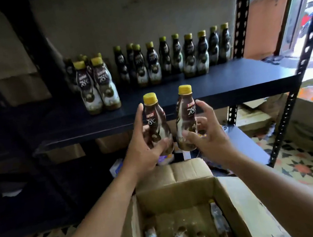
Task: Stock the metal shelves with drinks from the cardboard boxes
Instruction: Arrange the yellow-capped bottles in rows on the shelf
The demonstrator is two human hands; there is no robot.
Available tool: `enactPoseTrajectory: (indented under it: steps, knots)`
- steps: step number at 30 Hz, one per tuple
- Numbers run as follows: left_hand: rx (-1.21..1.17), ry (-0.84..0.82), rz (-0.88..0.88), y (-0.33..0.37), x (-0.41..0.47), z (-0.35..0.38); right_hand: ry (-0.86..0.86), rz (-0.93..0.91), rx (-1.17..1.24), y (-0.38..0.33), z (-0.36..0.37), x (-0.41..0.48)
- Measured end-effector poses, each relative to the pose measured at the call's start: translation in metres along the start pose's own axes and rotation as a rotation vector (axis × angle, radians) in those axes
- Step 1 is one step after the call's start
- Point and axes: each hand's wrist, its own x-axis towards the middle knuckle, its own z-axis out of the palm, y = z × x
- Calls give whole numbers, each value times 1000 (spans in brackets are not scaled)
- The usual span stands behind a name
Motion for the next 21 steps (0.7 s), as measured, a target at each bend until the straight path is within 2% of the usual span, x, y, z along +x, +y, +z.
enactPoseTrajectory:
  steps: [3, 8, 21]
  knots:
    - [59, -26, 62, 24, 23, -10, -38, -52, -32, -21, -7, 26]
    - [170, -47, 129, 48, 69, -25, -8, -81, -126, -45, -14, 74]
    - [234, -51, 21, 17, 148, -35, -10, -34, -173, -20, 6, 171]
